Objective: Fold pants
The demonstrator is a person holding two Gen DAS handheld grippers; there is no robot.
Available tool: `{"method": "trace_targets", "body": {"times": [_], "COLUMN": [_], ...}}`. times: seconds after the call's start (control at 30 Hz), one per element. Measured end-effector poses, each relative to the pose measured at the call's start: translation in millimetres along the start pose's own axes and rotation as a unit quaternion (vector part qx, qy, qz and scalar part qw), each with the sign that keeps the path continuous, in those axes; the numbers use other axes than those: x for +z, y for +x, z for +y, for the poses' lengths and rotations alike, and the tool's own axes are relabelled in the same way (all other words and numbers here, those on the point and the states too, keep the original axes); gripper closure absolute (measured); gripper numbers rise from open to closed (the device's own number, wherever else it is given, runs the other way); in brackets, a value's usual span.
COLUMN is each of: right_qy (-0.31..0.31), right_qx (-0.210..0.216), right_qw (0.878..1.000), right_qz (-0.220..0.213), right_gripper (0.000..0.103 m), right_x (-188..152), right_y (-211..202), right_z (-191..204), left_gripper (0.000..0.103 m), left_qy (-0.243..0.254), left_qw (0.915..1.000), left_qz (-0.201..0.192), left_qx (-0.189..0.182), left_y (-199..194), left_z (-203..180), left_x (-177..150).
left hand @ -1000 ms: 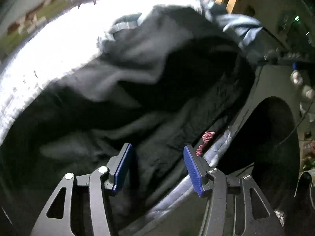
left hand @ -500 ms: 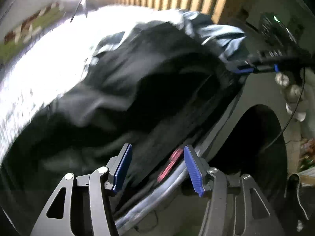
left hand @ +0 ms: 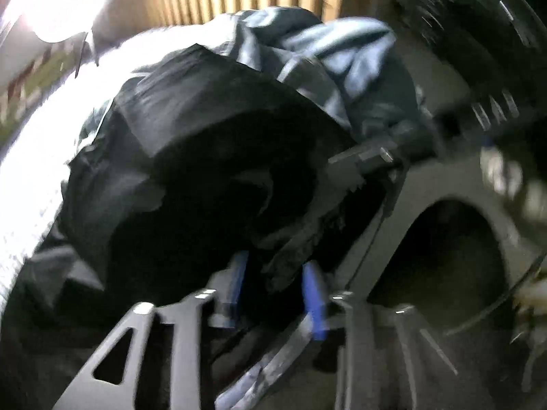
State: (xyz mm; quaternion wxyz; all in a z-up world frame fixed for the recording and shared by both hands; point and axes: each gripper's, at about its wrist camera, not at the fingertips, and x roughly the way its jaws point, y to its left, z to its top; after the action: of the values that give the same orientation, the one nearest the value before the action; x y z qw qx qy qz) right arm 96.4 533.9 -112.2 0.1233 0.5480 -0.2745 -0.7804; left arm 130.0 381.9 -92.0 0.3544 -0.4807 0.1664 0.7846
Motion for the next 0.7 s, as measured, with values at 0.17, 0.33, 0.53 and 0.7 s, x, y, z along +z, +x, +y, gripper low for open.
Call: {"method": "trace_targets", "body": {"times": [0.17,0.33,0.53,0.7], "right_qy": [0.012,0.012,0.044,0.026], "right_qx": [0.015,0.018,0.057,0.034], "right_qw": [1.000,1.000,0.997,0.999], "right_qz": [-0.018,-0.004,0.006,0.015], "right_gripper": [0.068,0.065,0.065,0.065], "right_x": [10.4,20.9,23.2,23.2], "right_y": [-17.0,-8.4,-5.1,0.4], "right_z": [-11.9,-13.3,-18.7,-13.8], "left_gripper": [0.097,0.097,0.097,0.098], "left_qy": [-0.045,0.007,0.002,0.018], "left_qw": [0.9984,0.9998,0.9998,0.9998], "left_qz": [-0.008,-0.014,-0.011,-0.006], "left_qx": [-0.032,-0.014,-0.014,-0.008], "left_y": [-3.3,-4.0,4.4,15.3], "left_z": [10.2,-14.9,-13.7,-23.6], "left_x": [6.7,6.9,13.6,13.3]}}
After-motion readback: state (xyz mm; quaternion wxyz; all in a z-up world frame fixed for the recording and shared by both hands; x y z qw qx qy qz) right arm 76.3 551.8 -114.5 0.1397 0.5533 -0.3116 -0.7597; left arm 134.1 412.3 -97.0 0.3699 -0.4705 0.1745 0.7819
